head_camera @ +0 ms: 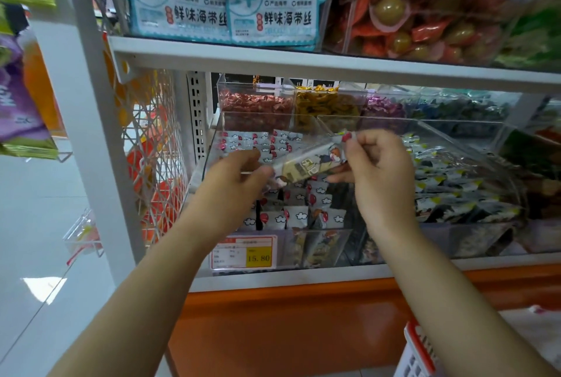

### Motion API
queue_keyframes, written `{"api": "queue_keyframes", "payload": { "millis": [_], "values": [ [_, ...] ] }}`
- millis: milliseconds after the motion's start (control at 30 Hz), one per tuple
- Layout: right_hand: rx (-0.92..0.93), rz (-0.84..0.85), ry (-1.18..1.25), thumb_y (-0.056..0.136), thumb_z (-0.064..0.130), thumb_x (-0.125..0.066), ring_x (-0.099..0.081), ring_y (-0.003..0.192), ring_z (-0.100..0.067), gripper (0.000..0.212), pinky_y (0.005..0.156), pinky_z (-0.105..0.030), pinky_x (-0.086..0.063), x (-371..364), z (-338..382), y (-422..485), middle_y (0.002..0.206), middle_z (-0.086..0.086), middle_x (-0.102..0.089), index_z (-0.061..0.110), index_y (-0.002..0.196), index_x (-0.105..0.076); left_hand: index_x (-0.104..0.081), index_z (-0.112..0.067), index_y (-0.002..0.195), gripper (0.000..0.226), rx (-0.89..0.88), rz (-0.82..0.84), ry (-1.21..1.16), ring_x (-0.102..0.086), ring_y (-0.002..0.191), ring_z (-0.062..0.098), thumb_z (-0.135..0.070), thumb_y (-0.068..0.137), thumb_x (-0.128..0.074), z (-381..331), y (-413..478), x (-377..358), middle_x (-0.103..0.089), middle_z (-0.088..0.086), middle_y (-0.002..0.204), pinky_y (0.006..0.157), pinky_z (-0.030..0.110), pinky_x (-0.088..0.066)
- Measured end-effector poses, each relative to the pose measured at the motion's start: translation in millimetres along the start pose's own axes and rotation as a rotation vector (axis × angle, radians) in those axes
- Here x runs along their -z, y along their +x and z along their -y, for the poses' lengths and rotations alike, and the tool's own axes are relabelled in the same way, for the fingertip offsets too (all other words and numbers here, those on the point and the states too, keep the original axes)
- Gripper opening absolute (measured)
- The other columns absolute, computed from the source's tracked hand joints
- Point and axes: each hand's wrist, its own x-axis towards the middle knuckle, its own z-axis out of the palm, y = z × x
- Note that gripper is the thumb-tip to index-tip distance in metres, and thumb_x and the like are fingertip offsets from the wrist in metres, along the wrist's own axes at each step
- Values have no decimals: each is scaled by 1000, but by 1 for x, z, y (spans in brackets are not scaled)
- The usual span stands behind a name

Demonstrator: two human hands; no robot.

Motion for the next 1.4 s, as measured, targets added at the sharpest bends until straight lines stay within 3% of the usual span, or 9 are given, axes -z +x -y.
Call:
{"api": "queue_keyframes", "payload": {
  "millis": [67,233,367,533,700,800,1100,1267,1400],
  "values": [
    [-137,26,185,96,8,-49,-64,53,-12,9,53,-30,-57,-1,-1,-6,77,-7,-61,4,90,-55,-60,-15,120,28,51,6,-141,-63,83,12,-24,95,-49,-2,-1,1,-66,-2,94,73,19,-55],
    [-466,109,731,91,4,-54,-66,61,-14,10,56,-22,-54,0,-2,-9,68,-6,-67,4,85,-62,-66,-18,97,22,186,-61,-395,-62,64,8,-34,92,-52,0,-4,4,-66,-8,63,68,32,-53],
    [-577,151,882,88,1,-54,-67,61,-15,8,54,-21,-54,-1,-3,-9,66,-7,-68,1,87,-62,-60,-11,88,22,284,-29,-778,-56,57,8,-31,90,-53,-3,-6,6,-58,0,68,54,19,-50],
    [-603,112,935,90,0,-52,-68,59,-15,10,54,-21,-55,-1,-5,-9,64,-8,-68,0,86,-61,-65,-10,105,20,311,-3,-1066,-59,62,6,-8,90,-52,-5,-5,6,-58,2,82,60,15,-53],
    [-512,63,806,92,-1,-51,-68,60,-15,14,57,-22,-55,1,-7,-7,62,-2,-67,3,82,-59,-56,-8,125,50,289,54,-1041,-62,68,10,1,76,-58,-4,-5,10,-55,11,99,65,18,-55],
    [-465,66,763,92,-2,-50,-69,62,-16,12,58,-22,-55,2,-8,-7,62,-2,-67,2,85,-59,-53,-6,128,62,288,72,-1071,-63,64,8,-2,67,-61,-3,-5,9,-58,9,91,61,17,-54],
    [-429,123,762,87,-13,-48,-69,63,-16,25,57,-20,-55,4,-8,-4,67,-4,-70,1,103,-60,-56,-5,122,54,325,31,-1074,-61,61,8,-3,68,-61,1,-4,10,-60,4,78,57,16,-53],
    [-385,155,650,90,-12,-44,-68,68,-19,37,58,-25,-56,4,-10,-5,87,-14,-57,14,104,-66,-66,-8,81,15,313,89,-1062,-59,54,7,2,79,-55,0,-4,9,-58,2,64,52,15,-51],
    [-361,166,562,92,9,-54,-60,79,-24,16,56,-28,-55,3,-9,-7,98,-17,-56,15,87,-67,-71,-16,101,37,172,111,-834,-60,62,11,7,87,-48,-1,-6,9,-60,0,69,61,18,-53]
  ]
}}
